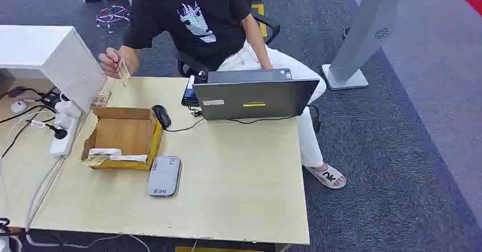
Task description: Pass the card to the sensor for recognition and then transmit it.
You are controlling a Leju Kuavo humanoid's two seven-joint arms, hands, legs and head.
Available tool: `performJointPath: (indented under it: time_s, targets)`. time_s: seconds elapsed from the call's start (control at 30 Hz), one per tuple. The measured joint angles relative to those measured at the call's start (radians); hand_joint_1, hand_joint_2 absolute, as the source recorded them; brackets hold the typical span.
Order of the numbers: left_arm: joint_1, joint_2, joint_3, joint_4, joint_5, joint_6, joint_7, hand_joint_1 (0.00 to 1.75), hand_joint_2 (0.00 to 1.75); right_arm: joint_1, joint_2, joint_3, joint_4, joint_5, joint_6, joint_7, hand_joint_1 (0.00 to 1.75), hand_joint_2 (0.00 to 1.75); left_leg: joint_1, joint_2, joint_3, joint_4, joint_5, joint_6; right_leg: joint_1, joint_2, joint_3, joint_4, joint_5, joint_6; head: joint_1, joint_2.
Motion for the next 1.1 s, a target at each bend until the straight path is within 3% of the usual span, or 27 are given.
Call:
performJointPath:
  time_s: [0.4, 0.77, 0.8, 0.83, 1.1]
  targets:
    - [-0.204, 0.071, -0.136, 0.304, -0.198, -0.009, 0.134, 0.00, 1.75, -0.002, 0.000, 0.009, 0.000, 0.033, 0.056, 0.032, 0.00, 1.75, 0.000, 0.001, 0.000, 0.000, 0.001, 0.000, 0.000, 0.001, 0.000, 0.000, 0.001, 0.000, 0.000, 0.000]
    - [-0.324, 0.079, -0.285, 0.537, -0.384, -0.022, 0.234, 0.05, 1.75, -0.006, 0.000, 0.055, 0.000, 0.108, 0.105, 0.073, 0.00, 1.75, 0.000, 0.002, -0.001, 0.000, 0.001, 0.001, 0.000, 0.001, -0.001, 0.000, 0.002, 0.001, 0.000, 0.000]
    - [-0.325, 0.076, -0.289, 0.539, -0.393, -0.023, 0.236, 1.50, 1.75, -0.006, 0.000, 0.056, 0.000, 0.113, 0.105, 0.074, 0.00, 1.75, 0.000, 0.003, -0.001, 0.000, 0.001, 0.001, 0.000, 0.003, -0.002, 0.000, 0.002, 0.001, 0.000, 0.000]
    - [-0.331, 0.075, -0.301, 0.550, -0.401, -0.025, 0.243, 1.75, 1.75, -0.006, 0.000, 0.061, 0.000, 0.121, 0.108, 0.080, 0.00, 1.75, -0.001, 0.003, -0.001, 0.000, 0.001, 0.001, 0.000, 0.003, -0.002, 0.000, 0.002, 0.001, 0.000, 0.000]
    - [-0.333, 0.068, -0.385, 0.593, -0.456, -0.076, 0.277, 1.75, 1.75, -0.006, -0.001, 0.095, 0.000, 0.175, 0.124, 0.099, 0.00, 1.75, 0.000, 0.003, -0.002, 0.000, 0.001, 0.001, 0.000, 0.002, -0.002, 0.000, 0.002, 0.001, 0.000, 0.000]
